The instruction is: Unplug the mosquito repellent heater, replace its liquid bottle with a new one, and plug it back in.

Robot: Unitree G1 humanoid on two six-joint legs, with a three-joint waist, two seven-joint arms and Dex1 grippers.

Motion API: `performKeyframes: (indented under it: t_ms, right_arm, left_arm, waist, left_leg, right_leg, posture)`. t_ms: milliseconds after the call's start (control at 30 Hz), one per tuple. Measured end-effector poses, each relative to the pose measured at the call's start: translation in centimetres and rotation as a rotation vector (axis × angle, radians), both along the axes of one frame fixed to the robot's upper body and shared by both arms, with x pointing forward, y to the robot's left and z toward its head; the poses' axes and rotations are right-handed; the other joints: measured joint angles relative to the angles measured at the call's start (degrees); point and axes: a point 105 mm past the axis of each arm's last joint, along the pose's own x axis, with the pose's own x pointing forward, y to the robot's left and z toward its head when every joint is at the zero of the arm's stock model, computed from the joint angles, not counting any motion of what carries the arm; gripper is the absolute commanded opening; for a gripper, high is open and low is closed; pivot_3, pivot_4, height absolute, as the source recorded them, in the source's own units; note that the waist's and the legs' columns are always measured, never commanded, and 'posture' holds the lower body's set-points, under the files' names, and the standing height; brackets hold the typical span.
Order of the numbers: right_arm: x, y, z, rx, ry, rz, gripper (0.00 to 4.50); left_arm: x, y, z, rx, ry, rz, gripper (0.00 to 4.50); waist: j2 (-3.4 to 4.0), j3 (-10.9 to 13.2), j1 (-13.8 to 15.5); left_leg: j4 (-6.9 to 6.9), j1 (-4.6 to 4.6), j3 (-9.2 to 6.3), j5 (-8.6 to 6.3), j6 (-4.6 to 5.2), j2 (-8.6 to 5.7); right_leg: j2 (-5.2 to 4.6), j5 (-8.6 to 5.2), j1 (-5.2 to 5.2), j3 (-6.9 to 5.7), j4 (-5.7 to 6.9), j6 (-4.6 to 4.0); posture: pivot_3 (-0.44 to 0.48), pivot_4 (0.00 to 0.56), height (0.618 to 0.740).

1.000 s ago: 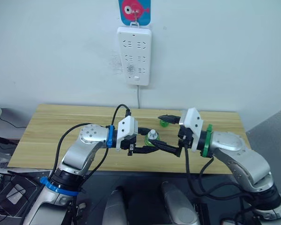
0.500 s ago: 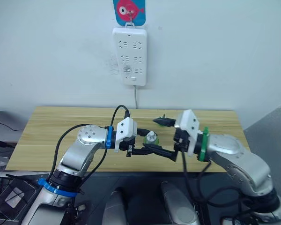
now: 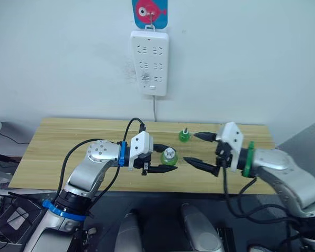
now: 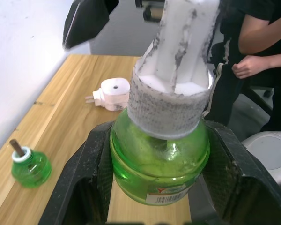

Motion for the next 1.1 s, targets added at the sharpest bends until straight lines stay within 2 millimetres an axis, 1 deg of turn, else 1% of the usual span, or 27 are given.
performKeyframes:
  t_ms: [100, 200, 300, 400, 500, 567, 700, 733, 800, 833, 1000, 1100]
  right_arm:
    - [-1.1, 0.5, 0.5, 0.002, 0.024, 0.068, 4.5]
    - [-1.5, 1.5, 1.4, 0.042, 0.039, 0.112, 4.5]
    - [-1.5, 3.2, 2.3, 0.103, 0.034, 0.136, 4.5]
    - [-1.7, 4.7, 2.2, 0.116, 0.048, 0.169, 4.5]
    - [-1.4, 5.4, 1.7, 0.107, 0.061, 0.176, 3.86]
    - [-1.3, 5.5, 1.6, 0.106, 0.063, 0.173, 3.22]
    - [-1.1, 5.8, 1.6, 0.107, 0.047, 0.176, 1.62]
    - [-1.1, 5.8, 1.5, 0.101, 0.043, 0.176, 1.31]
    - [-1.1, 6.0, 1.6, 0.099, 0.029, 0.183, 0.51]
    - [-1.0, 6.0, 1.7, 0.095, 0.019, 0.182, 0.26]
    - [-0.9, 6.1, 2.1, 0.102, -0.006, 0.184, 0.26]
    - [-0.9, 6.2, 4.4, 0.171, -0.044, 0.2, 0.26]
  left_arm:
    - [0.0, 0.0, 0.0, 0.001, -0.001, -0.006, 2.28]
    - [0.1, 0.1, -0.1, 0.002, 0.006, -0.002, 2.28]
    - [0.1, 0.1, -0.2, 0.001, 0.006, -0.002, 2.28]
    - [0.1, 0.1, -0.1, 0.001, 0.005, -0.003, 2.28]
    - [0.1, 0.0, -0.1, 0.0, 0.005, -0.003, 2.28]
    - [0.1, 0.0, -0.1, 0.0, 0.006, -0.002, 2.28]
    - [0.1, 0.0, -0.2, 0.0, 0.019, 0.003, 2.28]
    - [0.1, 0.0, -0.3, 0.0, 0.022, 0.004, 2.28]
    - [0.2, 0.1, -0.5, 0.003, 0.038, 0.016, 2.28]
    - [0.2, 0.2, -0.6, 0.003, 0.042, 0.023, 2.28]
    - [0.3, 0.3, -0.6, 0.005, 0.055, 0.038, 2.28]
    - [0.1, 0.6, -1.2, 0.008, 0.075, 0.049, 2.28]
  waist:
    - [0.0, 0.0, -0.26]
    - [0.0, 0.0, -0.3]
    - [0.0, 0.0, -0.29]
    - [0.0, 0.0, -0.26]
    - [0.0, 0.0, -0.15]
    - [0.0, 0.0, -0.03]
    - [0.0, 0.0, 0.01]
    - [0.0, 0.0, 0.01]
    - [0.0, 0.0, 0.01]
    - [0.0, 0.0, 0.01]
    - [0.0, 0.0, 0.02]
    - [0.01, 0.0, -0.16]
  left_leg:
    - [-0.03, 0.04, -0.01, 0.0, 0.0, 0.04]
    - [-0.01, 0.02, 0.01, 0.0, 0.0, 0.03]
    - [-0.01, 0.01, -0.01, 0.0, 0.0, 0.01]
    - [-0.02, -0.01, -0.02, 0.0, 0.0, 0.01]
    - [-0.02, -0.03, -0.02, 0.0, 0.0, 0.01]
    - [-0.02, -0.04, -0.03, 0.0, 0.0, 0.01]
    - [-0.02, -0.03, -0.03, 0.0, 0.0, 0.01]
    - [-0.02, -0.03, -0.03, 0.0, 0.0, 0.01]
    - [-0.02, -0.03, -0.02, 0.0, 0.0, 0.01]
    - [-0.02, -0.03, -0.02, 0.0, 0.0, 0.01]
    - [-0.02, -0.03, -0.03, 0.0, 0.0, 0.02]
    - [-0.02, -0.02, -0.01, 0.0, 0.0, 0.02]
  right_leg:
    - [0.05, 0.0, 0.0, -0.01, 0.02, 0.0]
    - [0.04, 0.0, 0.0, 0.02, 0.0, 0.0]
    - [0.03, 0.0, 0.0, 0.02, 0.0, 0.0]
    - [0.03, 0.0, -0.01, 0.01, -0.02, 0.01]
    - [0.02, 0.0, -0.02, 0.0, -0.03, 0.0]
    - [0.02, 0.0, -0.02, 0.0, -0.02, 0.0]
    - [0.03, 0.0, -0.02, 0.0, -0.02, 0.0]
    - [0.03, 0.0, -0.02, 0.0, -0.02, 0.0]
    - [0.03, 0.0, -0.03, 0.0, -0.02, 0.0]
    - [0.03, 0.0, -0.03, 0.0, -0.02, 0.0]
    - [0.03, -0.01, -0.03, 0.0, -0.02, 0.0]
    - [0.03, 0.0, -0.04, 0.01, -0.02, 0.0]
  posture:
    - [-0.283, 0.243, 0.724]
    - [-0.283, 0.244, 0.724]
    - [-0.283, 0.244, 0.724]
    - [-0.279, 0.244, 0.724]
    - [-0.271, 0.246, 0.724]
    - [-0.27, 0.246, 0.724]
    - [-0.27, 0.247, 0.724]
    - [-0.27, 0.247, 0.724]
    - [-0.271, 0.248, 0.724]
    - [-0.271, 0.248, 0.724]
    - [-0.273, 0.252, 0.724]
    - [-0.274, 0.255, 0.724]
